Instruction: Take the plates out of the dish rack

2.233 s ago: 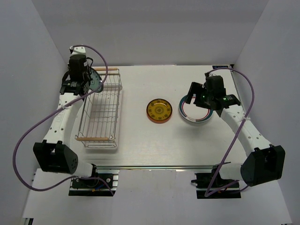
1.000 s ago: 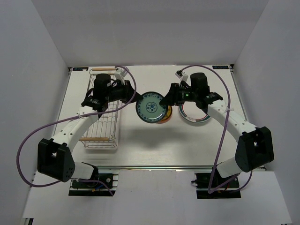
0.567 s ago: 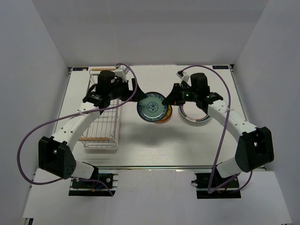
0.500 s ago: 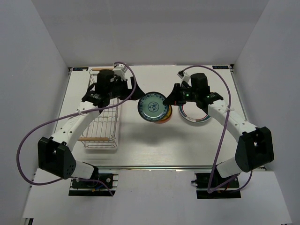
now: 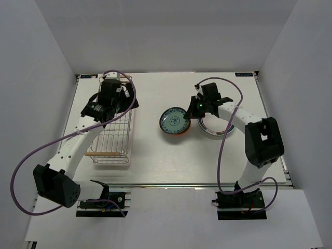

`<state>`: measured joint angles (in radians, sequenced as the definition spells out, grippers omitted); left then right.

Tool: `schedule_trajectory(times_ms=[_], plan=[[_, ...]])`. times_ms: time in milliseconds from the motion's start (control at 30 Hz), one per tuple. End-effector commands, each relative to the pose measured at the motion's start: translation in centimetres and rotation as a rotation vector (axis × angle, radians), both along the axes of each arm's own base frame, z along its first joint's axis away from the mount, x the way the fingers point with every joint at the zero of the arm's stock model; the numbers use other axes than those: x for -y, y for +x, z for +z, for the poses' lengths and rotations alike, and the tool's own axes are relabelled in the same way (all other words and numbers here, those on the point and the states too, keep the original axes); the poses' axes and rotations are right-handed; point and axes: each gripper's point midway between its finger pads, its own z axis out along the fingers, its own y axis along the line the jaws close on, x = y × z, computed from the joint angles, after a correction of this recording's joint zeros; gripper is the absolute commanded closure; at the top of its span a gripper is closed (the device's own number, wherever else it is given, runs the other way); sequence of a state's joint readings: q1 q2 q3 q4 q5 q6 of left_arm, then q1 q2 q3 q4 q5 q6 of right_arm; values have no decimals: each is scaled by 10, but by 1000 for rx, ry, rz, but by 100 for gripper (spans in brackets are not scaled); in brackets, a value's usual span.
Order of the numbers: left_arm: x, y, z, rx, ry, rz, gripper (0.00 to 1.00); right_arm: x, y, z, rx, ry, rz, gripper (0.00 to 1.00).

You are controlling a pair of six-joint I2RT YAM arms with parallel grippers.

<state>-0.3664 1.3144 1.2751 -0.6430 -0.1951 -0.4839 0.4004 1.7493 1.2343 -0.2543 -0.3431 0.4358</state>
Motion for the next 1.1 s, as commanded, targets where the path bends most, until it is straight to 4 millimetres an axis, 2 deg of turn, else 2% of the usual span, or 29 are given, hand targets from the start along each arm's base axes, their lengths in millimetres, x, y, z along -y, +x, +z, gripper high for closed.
schedule_trajectory(times_ms=[0, 133, 333, 400, 467, 567, 600, 833, 1000, 1033, 1067], plan=[[-25, -13, 13, 30, 25, 99, 2, 2, 25, 9, 62, -38, -40, 100], [-29, -16, 13, 36, 32, 108, 2, 10, 34, -4, 62, -84, -79, 100], [-24, -17, 13, 37, 31, 86, 2, 10, 42, -18, 40, -99, -85, 100], [-25, -17, 12, 34, 36, 89, 2, 10, 42, -23, 29, -107, -89, 93], [-27, -18, 12, 34, 42, 96, 2, 11, 43, -25, 23, -116, -93, 81], [-28, -19, 13, 38, 43, 102, 2, 12, 41, -27, 11, -128, -97, 48], [-29, -19, 15, 44, 41, 103, 2, 14, 41, -28, 7, -134, -100, 11], [-29, -20, 20, 58, 34, 101, 2, 16, 33, -14, 25, -134, -87, 11], [-30, -23, 26, 70, 30, 104, 2, 21, 27, 24, 130, -108, -69, 11], [-31, -25, 30, 76, 29, 106, 2, 23, 25, 39, 172, -106, -75, 11], [-34, -26, 29, 70, 37, 116, 2, 27, 23, 46, 197, -115, -83, 11]])
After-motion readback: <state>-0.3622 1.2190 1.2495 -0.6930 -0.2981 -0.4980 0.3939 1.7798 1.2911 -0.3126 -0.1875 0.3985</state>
